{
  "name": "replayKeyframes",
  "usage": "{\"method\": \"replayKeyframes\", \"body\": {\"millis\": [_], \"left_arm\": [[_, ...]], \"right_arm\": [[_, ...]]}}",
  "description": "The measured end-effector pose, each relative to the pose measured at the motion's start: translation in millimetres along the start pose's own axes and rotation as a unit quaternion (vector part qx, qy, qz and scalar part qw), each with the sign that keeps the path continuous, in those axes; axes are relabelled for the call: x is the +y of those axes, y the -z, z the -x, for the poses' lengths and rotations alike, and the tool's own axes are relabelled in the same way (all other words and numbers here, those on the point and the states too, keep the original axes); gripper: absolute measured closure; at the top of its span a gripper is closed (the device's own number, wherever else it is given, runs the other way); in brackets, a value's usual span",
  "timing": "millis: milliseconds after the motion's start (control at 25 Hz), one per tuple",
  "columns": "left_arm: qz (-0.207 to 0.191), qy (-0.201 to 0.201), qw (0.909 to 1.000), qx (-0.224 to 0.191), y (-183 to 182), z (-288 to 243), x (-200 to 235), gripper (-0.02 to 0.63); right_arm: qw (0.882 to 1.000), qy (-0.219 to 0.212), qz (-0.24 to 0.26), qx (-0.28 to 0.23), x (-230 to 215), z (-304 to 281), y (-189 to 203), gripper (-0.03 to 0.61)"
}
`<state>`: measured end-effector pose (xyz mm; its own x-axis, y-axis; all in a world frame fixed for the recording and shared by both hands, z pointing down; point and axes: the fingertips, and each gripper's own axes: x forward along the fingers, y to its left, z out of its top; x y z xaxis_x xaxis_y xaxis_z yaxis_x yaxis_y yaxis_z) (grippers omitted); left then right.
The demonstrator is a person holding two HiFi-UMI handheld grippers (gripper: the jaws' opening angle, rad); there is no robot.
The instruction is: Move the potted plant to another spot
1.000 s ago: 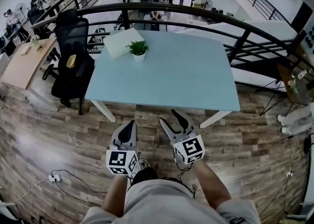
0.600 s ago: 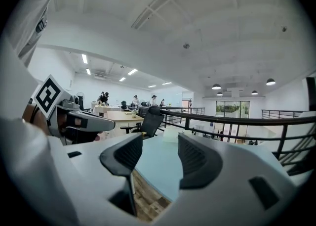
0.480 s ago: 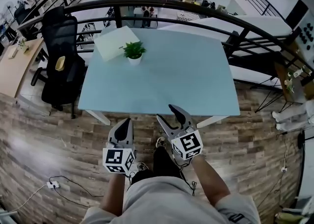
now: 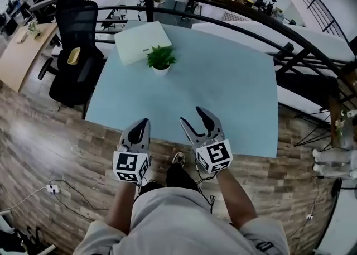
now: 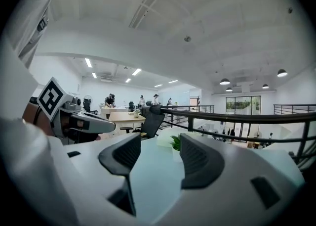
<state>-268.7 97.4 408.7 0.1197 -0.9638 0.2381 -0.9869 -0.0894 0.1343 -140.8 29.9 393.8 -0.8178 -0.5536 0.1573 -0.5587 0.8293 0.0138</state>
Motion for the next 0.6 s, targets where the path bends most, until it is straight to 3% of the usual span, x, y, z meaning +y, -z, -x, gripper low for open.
{"method": "replayKeyframes", "body": {"millis": [240, 600], "left_arm": [[0.019, -0.032, 0.9989, 0.03, 17.2, -47.4, 4.8, 0.601], [0.039, -0.062, 0.9946, 0.073, 47.7, -78.6, 21.6, 0.601]], "right_arm": [[0.999, -0.037, -0.012, 0.024, -34.0, -31.6, 31.0, 0.318], [0.995, -0.065, -0.037, 0.066, -46.9, -68.2, 80.5, 0.282]]}}
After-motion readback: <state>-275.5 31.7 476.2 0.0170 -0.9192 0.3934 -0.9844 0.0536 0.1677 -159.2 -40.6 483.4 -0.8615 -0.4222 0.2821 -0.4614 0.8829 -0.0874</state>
